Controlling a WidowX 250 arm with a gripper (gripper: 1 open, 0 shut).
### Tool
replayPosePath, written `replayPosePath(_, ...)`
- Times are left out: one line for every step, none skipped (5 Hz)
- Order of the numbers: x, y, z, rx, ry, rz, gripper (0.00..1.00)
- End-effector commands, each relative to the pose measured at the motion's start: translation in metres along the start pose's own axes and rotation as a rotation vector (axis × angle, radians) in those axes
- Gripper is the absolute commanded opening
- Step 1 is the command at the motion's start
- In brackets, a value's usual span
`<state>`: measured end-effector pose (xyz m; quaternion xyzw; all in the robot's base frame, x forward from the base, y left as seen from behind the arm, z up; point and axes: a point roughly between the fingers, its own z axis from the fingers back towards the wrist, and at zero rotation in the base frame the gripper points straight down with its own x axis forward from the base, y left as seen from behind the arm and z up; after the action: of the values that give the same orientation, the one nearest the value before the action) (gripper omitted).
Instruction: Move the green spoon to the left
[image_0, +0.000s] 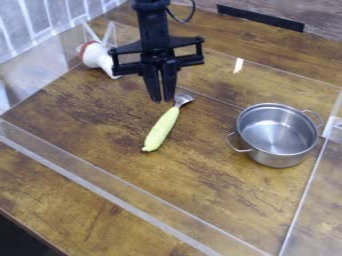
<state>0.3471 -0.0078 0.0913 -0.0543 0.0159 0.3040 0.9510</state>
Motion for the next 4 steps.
replayPosePath(-0.003, -0.005, -0.023, 0.009, -0.026, -0.072, 1.00)
replayPosePath(-0.007, -0.007, -0.049, 0.027, -0.026, -0.076, 1.00)
replayPosePath(-0.008, -0.010, -0.053, 0.041, -0.033, -0.073, 1.00)
replayPosePath(-0.002, -0.007, -0.053, 0.050, -0.035, -0.089, 0.00)
